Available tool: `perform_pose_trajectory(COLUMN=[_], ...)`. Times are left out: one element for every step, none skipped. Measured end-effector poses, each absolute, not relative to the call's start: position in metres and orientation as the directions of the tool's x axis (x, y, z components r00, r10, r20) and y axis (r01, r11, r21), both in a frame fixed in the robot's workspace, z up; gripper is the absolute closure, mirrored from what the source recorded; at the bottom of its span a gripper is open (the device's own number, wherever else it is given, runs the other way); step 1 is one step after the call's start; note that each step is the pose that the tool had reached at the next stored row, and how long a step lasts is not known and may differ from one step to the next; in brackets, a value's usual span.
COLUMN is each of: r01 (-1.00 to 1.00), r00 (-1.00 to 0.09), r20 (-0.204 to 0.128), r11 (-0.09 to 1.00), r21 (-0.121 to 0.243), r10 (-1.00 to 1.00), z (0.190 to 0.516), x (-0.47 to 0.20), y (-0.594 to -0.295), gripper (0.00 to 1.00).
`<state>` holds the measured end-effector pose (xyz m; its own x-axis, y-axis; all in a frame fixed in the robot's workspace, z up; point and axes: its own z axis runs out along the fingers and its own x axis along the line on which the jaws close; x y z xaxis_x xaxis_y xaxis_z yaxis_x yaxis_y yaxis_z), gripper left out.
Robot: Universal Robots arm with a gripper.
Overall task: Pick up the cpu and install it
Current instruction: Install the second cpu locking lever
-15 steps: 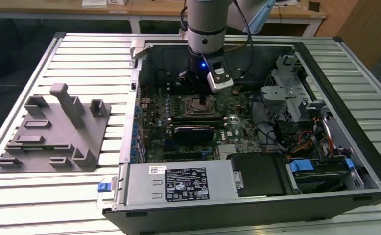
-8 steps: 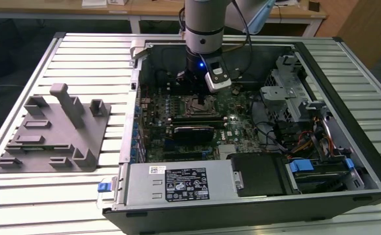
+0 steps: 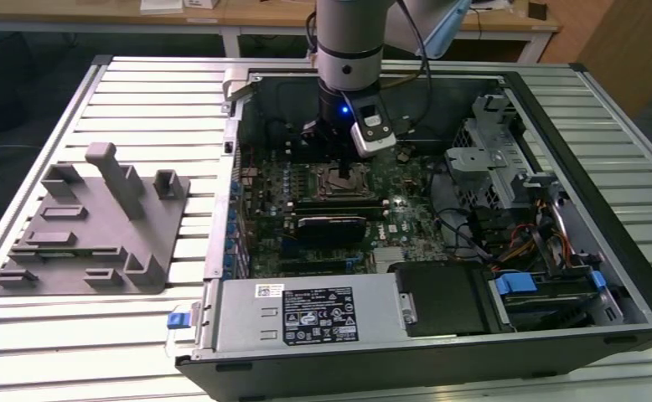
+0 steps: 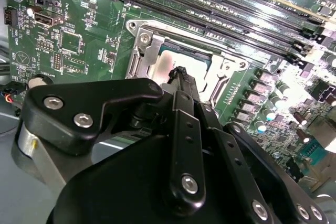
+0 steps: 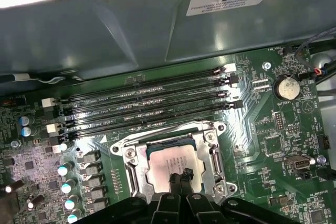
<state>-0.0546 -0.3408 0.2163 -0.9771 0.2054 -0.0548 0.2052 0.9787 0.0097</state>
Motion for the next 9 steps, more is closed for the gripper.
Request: perform_pose_trajectory(r01=[0.205, 0.205, 0.205, 0.205, 0.205, 0.205, 0.205, 0.205, 0.205], r00=[-0.977, -0.977, -0.977, -0.977, -0.977, -0.977, -0.977, -0.977, -0.977], r20=[-0.055, -0.055, -0.055, -0.055, -0.055, -0.055, -0.055, -0.055, -0.055], r11=[0.979, 0.979, 0.979, 0.979, 0.979, 0.979, 0.979, 0.979, 0.979], r21=[0.01, 0.01, 0.01, 0.01, 0.01, 0.01, 0.009, 0.009, 0.009], r10=[0.205, 0.205, 0.205, 0.205, 0.205, 0.205, 0.205, 0.205, 0.205], z=[0.2166, 0.2166, 0.2166, 0.2166, 0.2167, 0.2167, 0.2169, 0.2173, 0.2177], x=[-0.0546, -0.0546, -0.0546, -0.0546, -0.0546, -0.0546, -0.0546, -0.0547, -0.0547], y=[-0.3408, -0.3408, -0.3408, -0.3408, -0.3408, -0.3408, -0.3408, -0.3409, -0.3409], gripper=[0.89, 0.89, 0.89, 0.89, 0.89, 0.89, 0.89, 0.89, 0.89])
